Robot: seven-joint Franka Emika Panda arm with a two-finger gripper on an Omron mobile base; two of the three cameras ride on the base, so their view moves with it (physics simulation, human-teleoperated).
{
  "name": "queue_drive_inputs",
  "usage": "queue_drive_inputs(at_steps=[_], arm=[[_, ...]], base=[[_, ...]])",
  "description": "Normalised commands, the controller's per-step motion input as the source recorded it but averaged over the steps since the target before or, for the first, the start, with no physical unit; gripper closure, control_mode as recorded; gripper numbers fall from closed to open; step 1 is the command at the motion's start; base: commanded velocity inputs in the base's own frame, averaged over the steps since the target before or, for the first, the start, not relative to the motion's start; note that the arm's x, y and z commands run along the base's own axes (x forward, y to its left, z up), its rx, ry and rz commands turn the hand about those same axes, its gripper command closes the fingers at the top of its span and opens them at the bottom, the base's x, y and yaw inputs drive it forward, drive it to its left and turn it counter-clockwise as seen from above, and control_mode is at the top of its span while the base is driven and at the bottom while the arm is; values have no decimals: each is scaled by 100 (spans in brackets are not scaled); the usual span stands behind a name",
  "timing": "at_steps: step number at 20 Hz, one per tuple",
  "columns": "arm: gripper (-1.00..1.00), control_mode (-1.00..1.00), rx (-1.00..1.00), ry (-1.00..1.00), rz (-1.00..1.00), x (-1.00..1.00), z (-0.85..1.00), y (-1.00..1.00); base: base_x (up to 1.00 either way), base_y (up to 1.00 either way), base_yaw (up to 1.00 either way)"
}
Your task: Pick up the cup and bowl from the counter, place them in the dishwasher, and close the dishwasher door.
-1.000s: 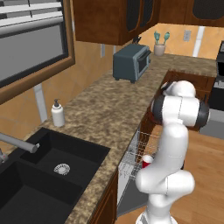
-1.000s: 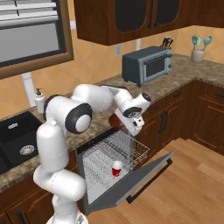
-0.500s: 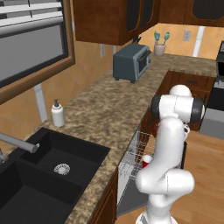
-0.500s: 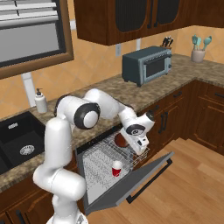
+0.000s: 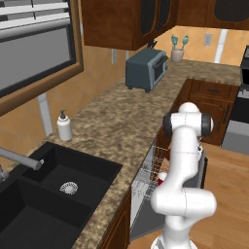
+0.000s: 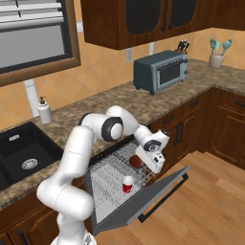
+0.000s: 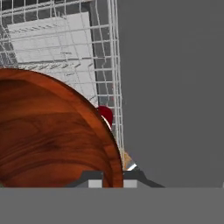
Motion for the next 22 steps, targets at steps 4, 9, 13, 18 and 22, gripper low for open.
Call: queue_drive_inputs(at_steps=[4, 9, 13, 18, 22], arm=[[100, -100, 0, 4, 16, 70, -81, -15], [100, -100, 2, 0, 14, 58, -76, -35], [100, -100, 1, 0, 11, 65, -53, -6], [100, -100, 7, -1, 14, 51, -40, -3], [100, -100, 7, -2, 12, 46, -46, 0]], base=[[0, 0, 0], [0, 0, 0], [0, 0, 0], [0, 0, 0], [0, 0, 0]])
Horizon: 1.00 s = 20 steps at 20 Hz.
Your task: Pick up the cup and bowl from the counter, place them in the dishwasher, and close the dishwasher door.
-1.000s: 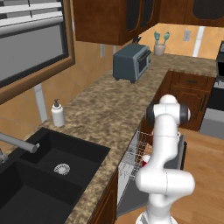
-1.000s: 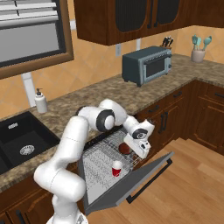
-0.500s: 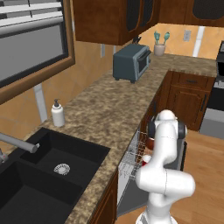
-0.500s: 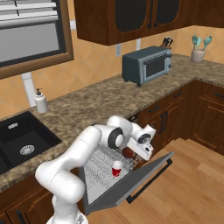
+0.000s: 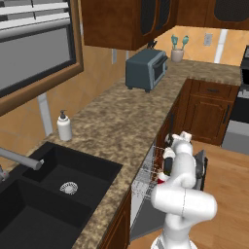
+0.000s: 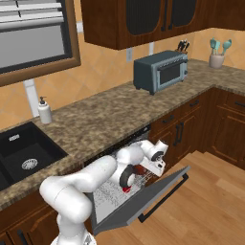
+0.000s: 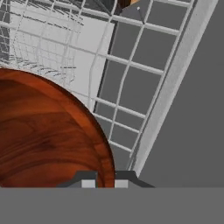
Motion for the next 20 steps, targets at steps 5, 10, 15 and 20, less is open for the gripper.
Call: queue_drive_inputs(at_steps=[5, 10, 15, 20], arm=[[100, -100, 6, 0, 9, 61, -24, -2], [100, -100, 4, 0, 6, 36, -45, -1], [-100, -100, 3, -7, 4, 5, -16, 0], [-100, -100, 7, -19, 0, 0, 14, 0]], base=[[0, 0, 0], [0, 0, 0], [0, 0, 0], [0, 0, 0]])
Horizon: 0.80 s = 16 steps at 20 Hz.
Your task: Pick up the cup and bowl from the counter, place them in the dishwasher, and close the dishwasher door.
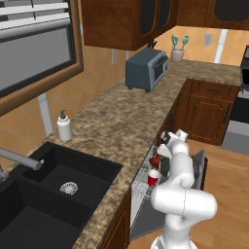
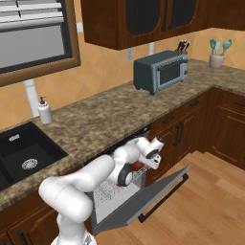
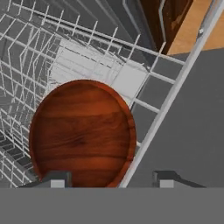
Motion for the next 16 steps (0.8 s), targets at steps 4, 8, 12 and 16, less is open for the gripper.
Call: queue_drive_inputs(at_steps=[4, 8, 12, 16], arm=[[-100, -100, 8, -23, 0, -42, 21, -10], [-100, -100, 14, -10, 0, -52, -27, -36], [-100, -100, 25, -5, -2, -7, -64, -14], [-100, -100, 24, -13, -5, 7, -43, 0]], base=[[0, 0, 0], [0, 0, 0], [0, 0, 0], [0, 0, 0]])
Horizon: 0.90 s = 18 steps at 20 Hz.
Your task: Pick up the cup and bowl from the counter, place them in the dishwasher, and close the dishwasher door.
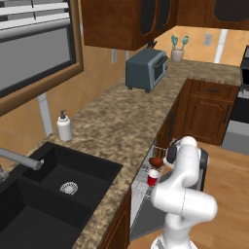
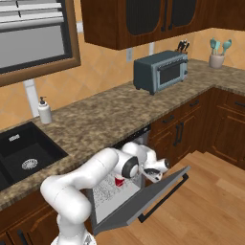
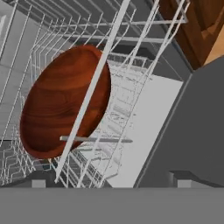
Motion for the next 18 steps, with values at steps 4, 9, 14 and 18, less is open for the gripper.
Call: queue_drive_inputs(at_steps=[4, 9, 14, 18], arm=[[-100, -100, 23, -9, -5, 28, -19, 0], [-100, -100, 28, -4, -1, 14, -12, 0], [-100, -100, 23, -1, 0, 2, 8, 12], [-100, -100, 23, -2, 0, 39, 3, 56]], base=[[0, 0, 0], [0, 0, 0], [0, 0, 0], [0, 0, 0]])
